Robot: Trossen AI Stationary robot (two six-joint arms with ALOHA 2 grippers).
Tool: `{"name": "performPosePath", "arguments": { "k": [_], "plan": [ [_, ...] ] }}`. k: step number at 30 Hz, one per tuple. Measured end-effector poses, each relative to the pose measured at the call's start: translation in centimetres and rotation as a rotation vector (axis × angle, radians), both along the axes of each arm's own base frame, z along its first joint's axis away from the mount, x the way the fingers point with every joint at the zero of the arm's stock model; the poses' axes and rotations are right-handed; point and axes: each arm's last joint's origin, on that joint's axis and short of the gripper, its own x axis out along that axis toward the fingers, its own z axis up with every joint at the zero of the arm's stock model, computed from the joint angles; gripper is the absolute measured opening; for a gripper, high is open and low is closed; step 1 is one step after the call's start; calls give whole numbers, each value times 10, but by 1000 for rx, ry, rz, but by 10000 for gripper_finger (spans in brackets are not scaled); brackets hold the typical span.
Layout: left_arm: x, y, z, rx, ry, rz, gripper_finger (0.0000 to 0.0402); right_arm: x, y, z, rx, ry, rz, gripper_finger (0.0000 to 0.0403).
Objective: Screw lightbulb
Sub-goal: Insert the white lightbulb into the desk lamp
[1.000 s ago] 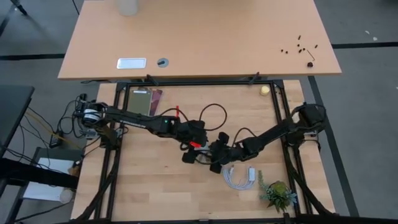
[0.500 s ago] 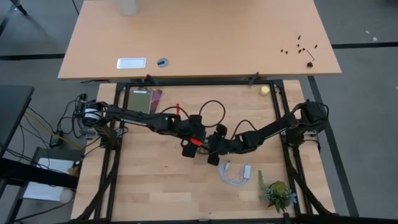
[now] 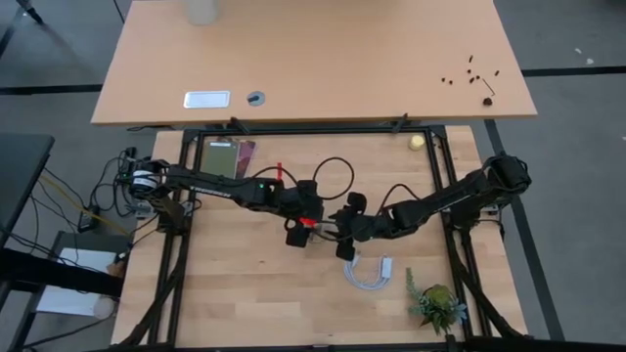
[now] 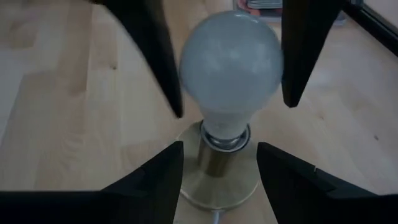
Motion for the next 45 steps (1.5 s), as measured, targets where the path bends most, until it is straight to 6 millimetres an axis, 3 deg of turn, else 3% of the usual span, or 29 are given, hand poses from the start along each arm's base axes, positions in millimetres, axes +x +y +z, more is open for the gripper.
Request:
{"name": "performPosePath", "arguments": {
  "k": [6, 14, 24, 29, 37, 45],
  "plan": [
    [-1, 0, 0, 10, 8, 10, 364, -1, 0, -1, -4, 15, -1, 213],
    [1, 1, 2, 18, -14, 15, 363, -1, 0, -1, -6, 17, -1, 213],
    [11, 0, 39, 33, -85, -1, 363, -3, -1, 3, -9, 8, 1, 213],
    [6, -5, 59, 17, -19, 5, 361, -10, -3, 14, -8, 4, 1, 213],
    [-22, -34, 76, -19, -98, -5, 340, -20, -12, 27, -12, 69, -12, 213],
    [-69, -50, 69, 0, -244, 75, 324, -10, -15, 61, -3, 201, -23, 213]
  ]
}}
